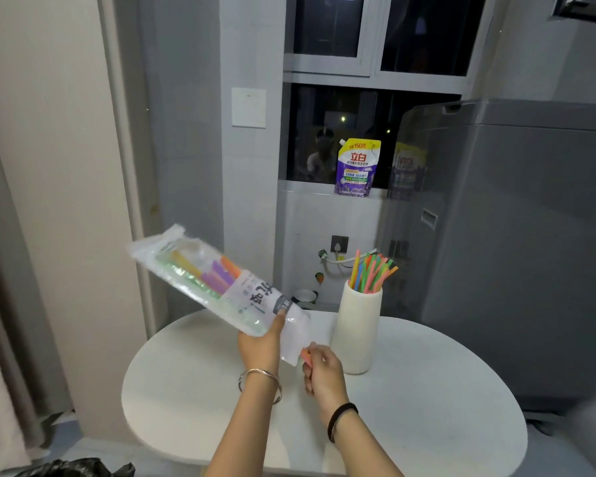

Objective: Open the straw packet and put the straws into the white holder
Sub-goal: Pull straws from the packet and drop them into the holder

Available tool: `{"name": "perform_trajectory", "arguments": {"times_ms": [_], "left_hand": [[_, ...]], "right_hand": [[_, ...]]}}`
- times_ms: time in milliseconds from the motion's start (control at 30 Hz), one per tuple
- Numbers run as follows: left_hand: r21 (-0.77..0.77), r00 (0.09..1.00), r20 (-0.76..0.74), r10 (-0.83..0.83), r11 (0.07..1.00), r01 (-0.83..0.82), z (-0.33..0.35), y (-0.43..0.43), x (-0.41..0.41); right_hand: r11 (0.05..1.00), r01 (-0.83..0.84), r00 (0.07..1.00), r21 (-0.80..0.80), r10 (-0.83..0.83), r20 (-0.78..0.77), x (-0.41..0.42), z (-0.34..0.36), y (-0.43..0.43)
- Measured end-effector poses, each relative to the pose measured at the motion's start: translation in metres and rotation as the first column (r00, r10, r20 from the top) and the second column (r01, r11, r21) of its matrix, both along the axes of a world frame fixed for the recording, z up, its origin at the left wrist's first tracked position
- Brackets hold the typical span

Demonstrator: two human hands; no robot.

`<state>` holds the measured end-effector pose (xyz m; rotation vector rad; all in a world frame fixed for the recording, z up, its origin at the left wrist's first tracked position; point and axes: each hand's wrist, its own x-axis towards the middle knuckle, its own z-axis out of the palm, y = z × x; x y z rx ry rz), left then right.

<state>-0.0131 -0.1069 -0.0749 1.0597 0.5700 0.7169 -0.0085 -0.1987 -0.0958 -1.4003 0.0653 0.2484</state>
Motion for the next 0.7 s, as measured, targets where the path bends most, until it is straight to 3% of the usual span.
{"name": "perform_trajectory", "arguments": {"times_ms": [133,267,367,567,700], "left_hand": [[-0.263,1.0,0.003,0.005,0.965,-0.004,-0.007,0.013,-0.005],[-0.454,0.999,0.039,0.007,0.891,0.012,-0.008,0.024,-0.009],[-0.481,0.999,0.045,0.014,0.877,0.01,-0.007,0.023,-0.009],[-0.466,0.996,0.066,-0.066,0.88,0.089,-0.002,0.001,-0.004],[-0.504,0.992,0.102,-0.079,0.856,0.12,0.001,-0.002,-0.005]], "right_hand": [[1.0,0.02,0.987,0.001,-0.02,0.161,0.002,0.006,-0.009],[0.971,0.215,0.956,0.103,-0.231,0.179,0.01,0.014,-0.021],[0.945,0.252,0.949,0.21,-0.284,0.139,0.014,0.015,-0.025],[0.991,-0.048,0.989,0.129,0.028,0.148,0.004,0.018,-0.007],[0.963,0.21,0.949,0.166,-0.242,0.201,0.015,0.03,-0.021]]}}
